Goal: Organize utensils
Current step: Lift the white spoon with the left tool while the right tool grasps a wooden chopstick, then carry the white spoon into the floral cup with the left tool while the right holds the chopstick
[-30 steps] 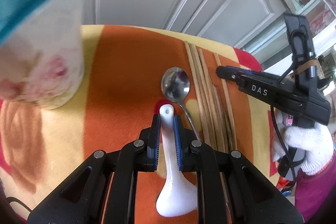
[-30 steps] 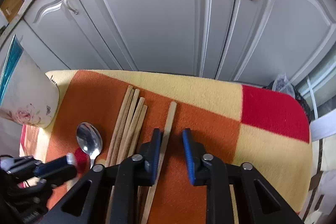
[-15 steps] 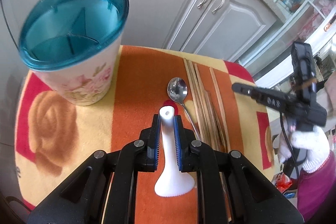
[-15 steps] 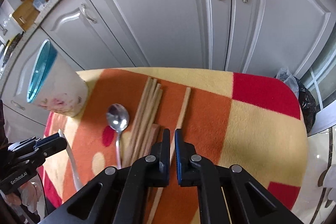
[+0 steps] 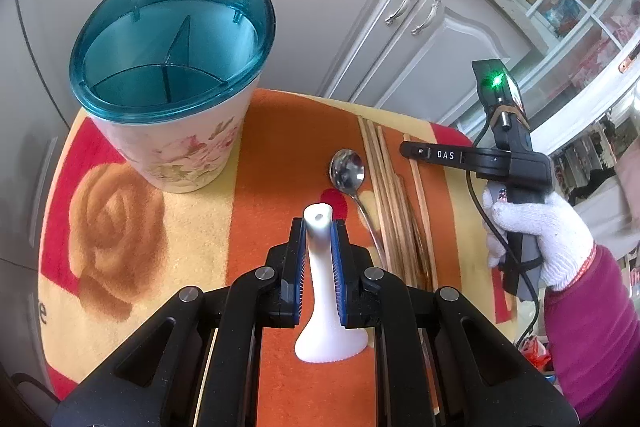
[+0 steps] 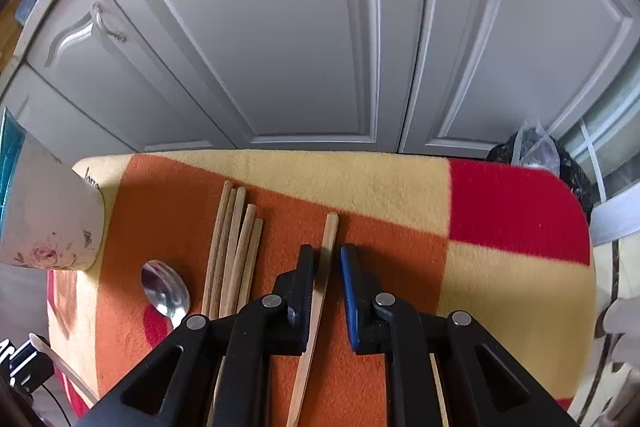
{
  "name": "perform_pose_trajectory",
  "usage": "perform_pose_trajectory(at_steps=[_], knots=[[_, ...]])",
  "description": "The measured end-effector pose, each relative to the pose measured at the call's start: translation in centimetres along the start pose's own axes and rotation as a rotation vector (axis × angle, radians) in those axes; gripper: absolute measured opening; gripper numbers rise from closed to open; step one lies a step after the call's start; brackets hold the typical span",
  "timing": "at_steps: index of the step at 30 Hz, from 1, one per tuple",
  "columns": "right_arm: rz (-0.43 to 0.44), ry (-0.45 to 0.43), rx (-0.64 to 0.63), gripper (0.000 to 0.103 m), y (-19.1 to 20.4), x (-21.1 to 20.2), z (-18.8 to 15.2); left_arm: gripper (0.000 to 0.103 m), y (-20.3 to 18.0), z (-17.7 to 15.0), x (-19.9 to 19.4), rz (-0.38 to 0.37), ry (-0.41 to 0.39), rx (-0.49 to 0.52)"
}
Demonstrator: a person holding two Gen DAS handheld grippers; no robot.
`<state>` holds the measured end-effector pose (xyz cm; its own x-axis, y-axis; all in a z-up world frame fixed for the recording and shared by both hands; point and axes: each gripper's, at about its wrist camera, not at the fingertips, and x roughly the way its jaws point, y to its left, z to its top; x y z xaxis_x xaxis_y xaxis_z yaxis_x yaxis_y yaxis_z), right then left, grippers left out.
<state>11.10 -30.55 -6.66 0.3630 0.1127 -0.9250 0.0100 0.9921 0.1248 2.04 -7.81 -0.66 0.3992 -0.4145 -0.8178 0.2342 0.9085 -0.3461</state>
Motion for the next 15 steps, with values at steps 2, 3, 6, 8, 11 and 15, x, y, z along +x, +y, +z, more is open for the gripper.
perform_pose_trajectory(at_steps=[2, 3, 6, 8, 11, 15], knots=[[0.009, 0.004, -0.042, 0.008, 0.4, 0.1, 0.1, 0.011, 0.0, 0.1, 0.0, -0.003, 0.0, -0.006], [0.019, 0.007, -0.047, 0.007, 0.4, 0.0, 0.1, 0.011, 0.0, 0.1, -0.2, -0.006, -0.003, -0.007], [0.074, -0.009, -0.028, 0.007, -0.3, -1.3, -0.4, 0.011, -0.1, 0.0, -1.0, -0.015, -0.022, 0.0], [0.094, -0.042, -0.029, 0.006, -0.3, -3.4, -1.1, 0.011, -0.2, -0.1, -1.7, -0.023, -0.033, 0.003], [0.142, -0.095, -0.028, 0.006, -0.2, -6.5, -2.1, 0.011, -0.5, -0.2, -3.3, -0.032, -0.061, 0.015], [0.184, -0.174, -0.057, 0.006, 0.8, -11.1, -3.8, 0.01, -0.7, -0.5, -5.4, -0.035, -0.091, 0.033]])
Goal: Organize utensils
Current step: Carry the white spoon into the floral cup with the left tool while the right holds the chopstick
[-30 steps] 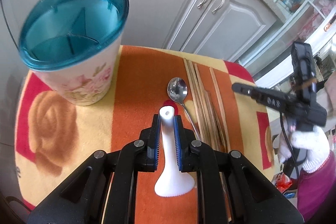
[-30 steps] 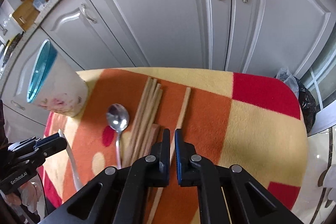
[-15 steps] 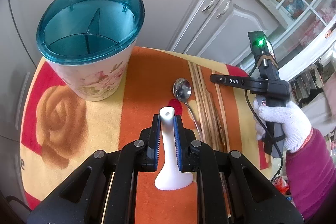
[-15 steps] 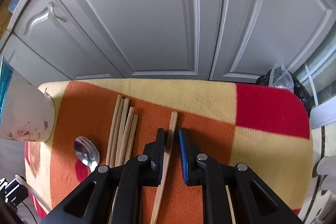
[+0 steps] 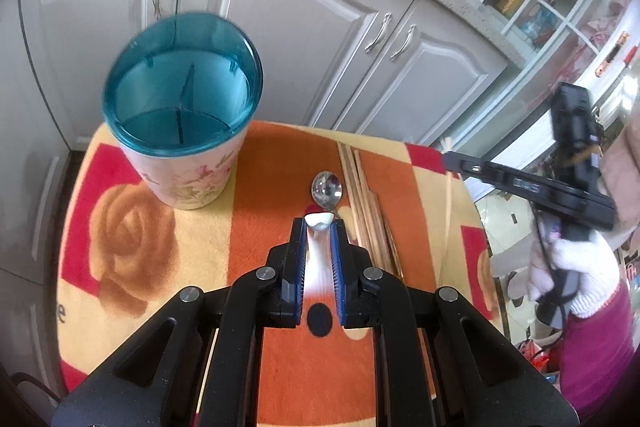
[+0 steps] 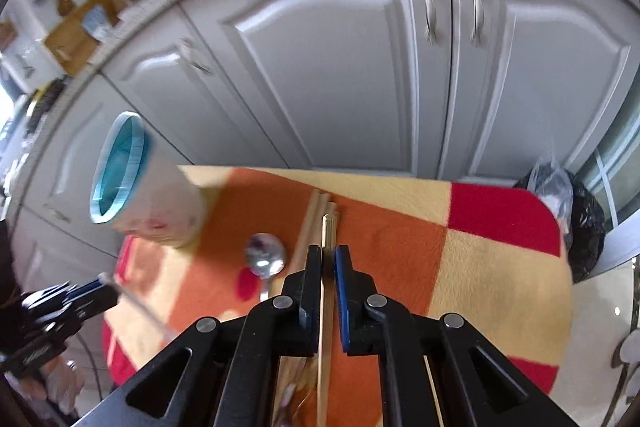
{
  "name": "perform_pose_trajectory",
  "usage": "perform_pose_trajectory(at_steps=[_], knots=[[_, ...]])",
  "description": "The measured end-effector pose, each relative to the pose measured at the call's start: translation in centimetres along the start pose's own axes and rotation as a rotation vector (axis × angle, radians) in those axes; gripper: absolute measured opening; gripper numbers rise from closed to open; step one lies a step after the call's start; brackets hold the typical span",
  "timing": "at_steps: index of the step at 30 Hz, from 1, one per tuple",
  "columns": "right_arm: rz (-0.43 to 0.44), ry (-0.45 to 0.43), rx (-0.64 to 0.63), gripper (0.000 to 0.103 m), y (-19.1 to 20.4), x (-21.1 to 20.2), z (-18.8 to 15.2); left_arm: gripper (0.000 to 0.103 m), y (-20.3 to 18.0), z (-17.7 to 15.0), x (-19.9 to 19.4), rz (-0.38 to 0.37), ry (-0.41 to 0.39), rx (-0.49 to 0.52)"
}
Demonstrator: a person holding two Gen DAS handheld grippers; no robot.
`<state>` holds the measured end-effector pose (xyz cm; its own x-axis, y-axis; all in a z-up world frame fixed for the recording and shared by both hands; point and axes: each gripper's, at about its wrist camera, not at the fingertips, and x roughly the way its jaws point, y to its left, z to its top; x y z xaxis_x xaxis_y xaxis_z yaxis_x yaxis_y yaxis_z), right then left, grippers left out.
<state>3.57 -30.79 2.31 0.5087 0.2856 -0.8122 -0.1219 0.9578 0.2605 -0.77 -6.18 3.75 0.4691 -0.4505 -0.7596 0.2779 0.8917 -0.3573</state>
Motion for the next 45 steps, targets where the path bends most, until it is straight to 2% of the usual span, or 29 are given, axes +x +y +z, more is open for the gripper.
perform_pose_trajectory(at_steps=[3, 5, 10, 14, 17, 21, 26, 28, 30, 33, 37, 41, 43, 45], knots=[[0.024, -0.047, -0.028, 0.006, 1.7, -2.8, -0.8, 0.009, 0.0, -0.1, -1.6, -0.002, -0.021, 0.004], [0.042, -0.069, -0.055, 0.006, 2.8, -4.4, -1.2, 0.002, -0.2, 0.0, -2.4, 0.007, -0.036, 0.011], [0.052, -0.117, -0.107, 0.006, 5.1, -7.0, -1.2, 0.002, 0.1, 0.4, -3.8, 0.019, -0.062, 0.023], [0.049, -0.14, -0.118, 0.006, 5.6, -7.7, -1.1, 0.002, 0.8, 0.0, -3.3, 0.001, -0.022, -0.011], [0.052, -0.138, -0.126, 0.006, 5.9, -7.8, -1.3, 0.002, 2.4, -0.8, -2.4, 0.033, 0.003, -0.075], [0.05, -0.124, -0.132, 0.006, 5.9, -7.5, -1.5, 0.005, 6.1, -2.0, -1.6, 0.068, 0.025, -0.171], [0.015, -0.077, -0.097, 0.006, 4.5, -5.5, -1.5, 0.027, 10.4, -3.6, -0.9, 0.131, 0.067, -0.248], [0.003, -0.051, -0.059, 0.01, 3.6, -4.2, -1.6, 0.034, 11.4, -4.3, -0.3, 0.146, 0.098, -0.268], [0.007, -0.022, -0.037, 0.038, 3.1, -2.8, -2.0, 0.034, 12.8, -5.1, 0.3, 0.147, 0.127, -0.338], [0.026, 0.025, -0.033, 0.04, 3.0, -1.0, -2.7, 0.034, 14.5, -5.2, 0.8, 0.153, 0.087, -0.467], [0.021, 0.069, -0.019, 0.04, 2.6, 1.0, -3.0, 0.034, 15.5, -4.4, 2.6, 0.165, 0.074, -0.569], [0.018, 0.08, 0.011, 0.04, 1.4, 1.6, -2.7, 0.034, 16.0, -3.6, 4.2, 0.216, 0.064, -0.598], [0.014, 0.079, 0.018, 0.04, 0.9, 1.7, -2.5, 0.033, 15.9, -3.4, 4.7, 0.224, 0.06, -0.581], [0.007, 0.076, 0.035, 0.04, 0.0, 2.1, -2.2, 0.02, 15.4, -3.0, 5.2, 0.233, 0.071, -0.531]])
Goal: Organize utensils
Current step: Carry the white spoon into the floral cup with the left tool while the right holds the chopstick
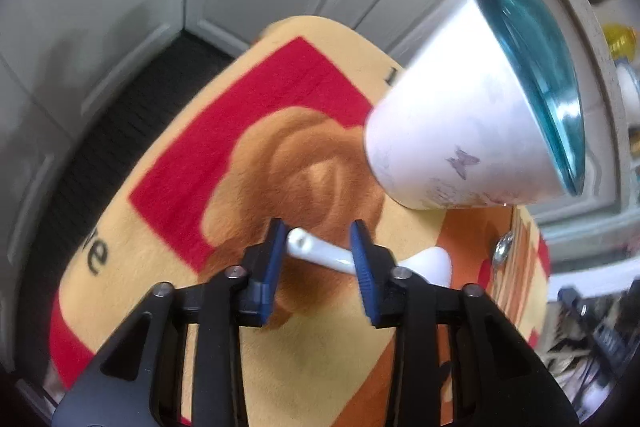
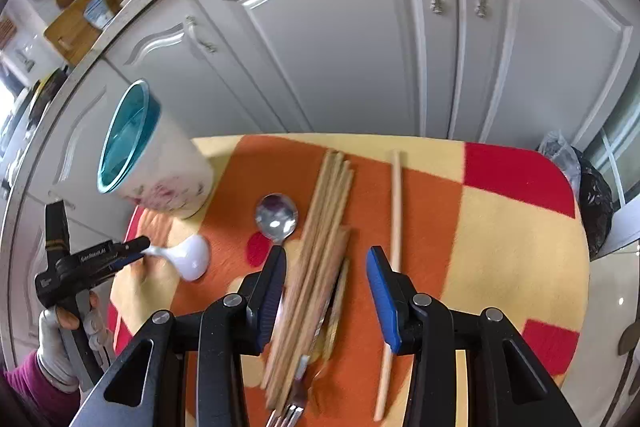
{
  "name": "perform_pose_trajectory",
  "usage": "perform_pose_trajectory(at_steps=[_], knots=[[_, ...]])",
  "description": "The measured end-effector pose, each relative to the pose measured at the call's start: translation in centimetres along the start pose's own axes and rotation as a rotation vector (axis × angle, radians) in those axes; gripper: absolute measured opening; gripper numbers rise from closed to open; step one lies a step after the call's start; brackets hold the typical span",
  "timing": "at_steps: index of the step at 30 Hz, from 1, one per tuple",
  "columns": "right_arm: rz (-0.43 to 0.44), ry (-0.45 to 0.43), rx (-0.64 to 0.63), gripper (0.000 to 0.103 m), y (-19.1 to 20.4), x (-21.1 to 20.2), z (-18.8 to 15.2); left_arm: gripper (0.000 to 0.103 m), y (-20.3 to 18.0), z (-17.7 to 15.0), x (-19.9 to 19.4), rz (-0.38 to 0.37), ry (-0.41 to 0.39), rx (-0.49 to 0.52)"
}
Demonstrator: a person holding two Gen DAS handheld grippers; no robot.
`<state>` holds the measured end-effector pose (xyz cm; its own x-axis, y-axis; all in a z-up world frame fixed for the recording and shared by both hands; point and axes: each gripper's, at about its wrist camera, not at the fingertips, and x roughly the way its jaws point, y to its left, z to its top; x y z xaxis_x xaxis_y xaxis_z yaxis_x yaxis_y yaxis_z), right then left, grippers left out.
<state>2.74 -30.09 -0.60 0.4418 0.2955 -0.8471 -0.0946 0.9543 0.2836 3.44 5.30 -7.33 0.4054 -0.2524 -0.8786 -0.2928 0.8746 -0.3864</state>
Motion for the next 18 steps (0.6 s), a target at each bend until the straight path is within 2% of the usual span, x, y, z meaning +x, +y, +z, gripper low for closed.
perform_pose_trajectory(at_steps=[8, 11, 13, 15, 18], knots=[[-0.112, 0.046, 0.011, 0.04, -2.7, 5.0, 2.4, 0.013, 0.2, 0.7, -0.1, -0.023, 0.008, 0.046], [-0.152, 0.077, 0.012, 0.026, -3.5, 7.4, 3.5, 0.011, 0.0, 0.9, -0.8, -0.042, 0.008, 0.062], [-0.172, 0.084, -0.001, 0.02, -3.7, 8.4, 4.2, 0.011, -0.2, 0.8, -1.6, -0.054, 0.004, 0.087], [-0.191, 0.077, -0.045, 0.009, -3.3, 8.9, 4.9, 0.01, -0.3, 0.9, -2.2, -0.072, 0.005, 0.104], [-0.17, 0.088, -0.048, 0.006, -3.3, 8.7, 5.3, 0.009, -0.4, 1.1, -3.1, -0.093, 0.006, 0.112]])
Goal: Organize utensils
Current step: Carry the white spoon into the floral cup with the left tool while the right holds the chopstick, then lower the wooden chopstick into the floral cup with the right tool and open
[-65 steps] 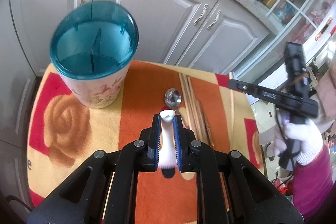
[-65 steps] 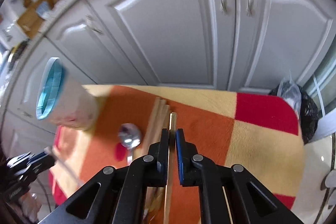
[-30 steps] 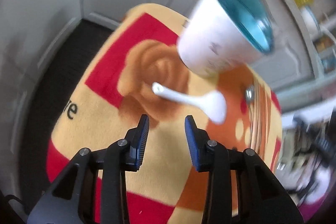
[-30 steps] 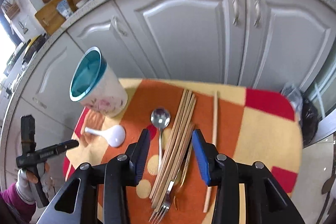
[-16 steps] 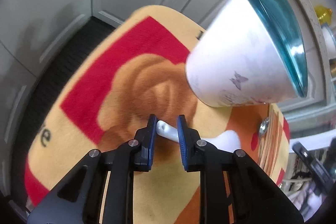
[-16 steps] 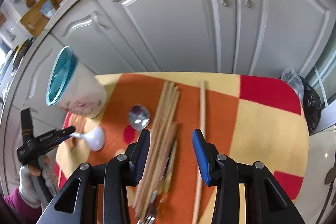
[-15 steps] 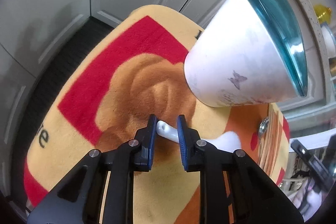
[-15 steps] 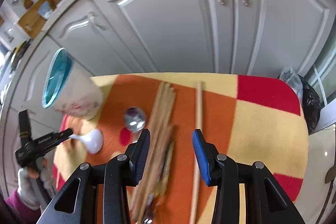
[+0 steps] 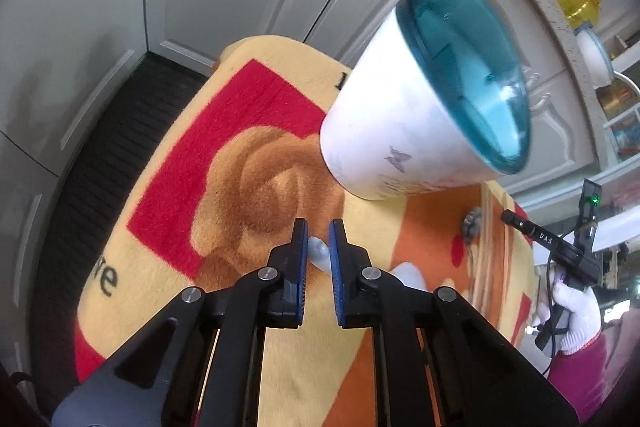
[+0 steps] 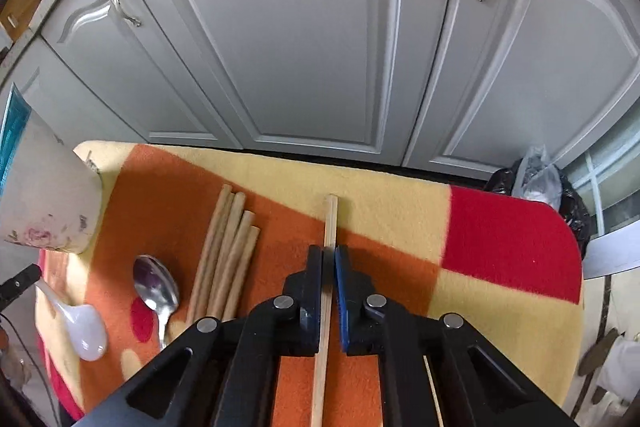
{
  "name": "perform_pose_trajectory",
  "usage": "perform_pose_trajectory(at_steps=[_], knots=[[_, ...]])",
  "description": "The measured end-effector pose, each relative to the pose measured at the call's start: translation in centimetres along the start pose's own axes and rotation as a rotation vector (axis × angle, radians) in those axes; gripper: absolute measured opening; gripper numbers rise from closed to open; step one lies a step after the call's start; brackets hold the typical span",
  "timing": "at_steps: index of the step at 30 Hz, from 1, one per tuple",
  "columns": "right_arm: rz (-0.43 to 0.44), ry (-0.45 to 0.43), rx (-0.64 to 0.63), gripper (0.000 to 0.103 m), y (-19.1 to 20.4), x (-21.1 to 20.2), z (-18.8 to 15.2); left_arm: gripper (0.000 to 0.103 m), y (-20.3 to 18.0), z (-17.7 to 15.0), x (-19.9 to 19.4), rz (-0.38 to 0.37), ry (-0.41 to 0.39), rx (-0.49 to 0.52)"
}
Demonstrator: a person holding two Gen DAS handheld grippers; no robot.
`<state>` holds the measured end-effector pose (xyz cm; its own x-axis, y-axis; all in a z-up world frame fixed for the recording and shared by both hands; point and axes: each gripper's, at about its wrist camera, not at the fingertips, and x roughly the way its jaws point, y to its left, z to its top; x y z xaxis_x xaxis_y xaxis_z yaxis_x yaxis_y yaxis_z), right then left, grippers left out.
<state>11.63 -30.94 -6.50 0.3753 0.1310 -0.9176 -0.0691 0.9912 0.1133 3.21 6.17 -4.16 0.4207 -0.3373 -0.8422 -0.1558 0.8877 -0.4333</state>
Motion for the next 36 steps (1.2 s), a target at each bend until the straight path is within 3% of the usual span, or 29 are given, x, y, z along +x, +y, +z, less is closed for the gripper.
perform_pose_trajectory(at_steps=[6, 21, 28, 36], knots=[[0.1, -0.083, 0.031, 0.005, -0.3, -5.3, -1.8, 0.005, -1.3, -0.1, -3.5, -0.037, -0.034, 0.069], [0.22, -0.276, -0.06, 0.005, 3.7, -17.2, -5.2, 0.004, -5.0, -0.4, -11.5, -0.076, -0.124, 0.224], [0.283, -0.356, -0.118, 0.005, 6.2, -21.4, -3.8, 0.004, -6.5, 1.8, -17.0, -0.1, -0.219, 0.267], [0.354, -0.464, -0.202, 0.005, 11.1, -26.0, 1.0, 0.004, -8.9, 6.9, -20.7, -0.051, -0.374, 0.33]])
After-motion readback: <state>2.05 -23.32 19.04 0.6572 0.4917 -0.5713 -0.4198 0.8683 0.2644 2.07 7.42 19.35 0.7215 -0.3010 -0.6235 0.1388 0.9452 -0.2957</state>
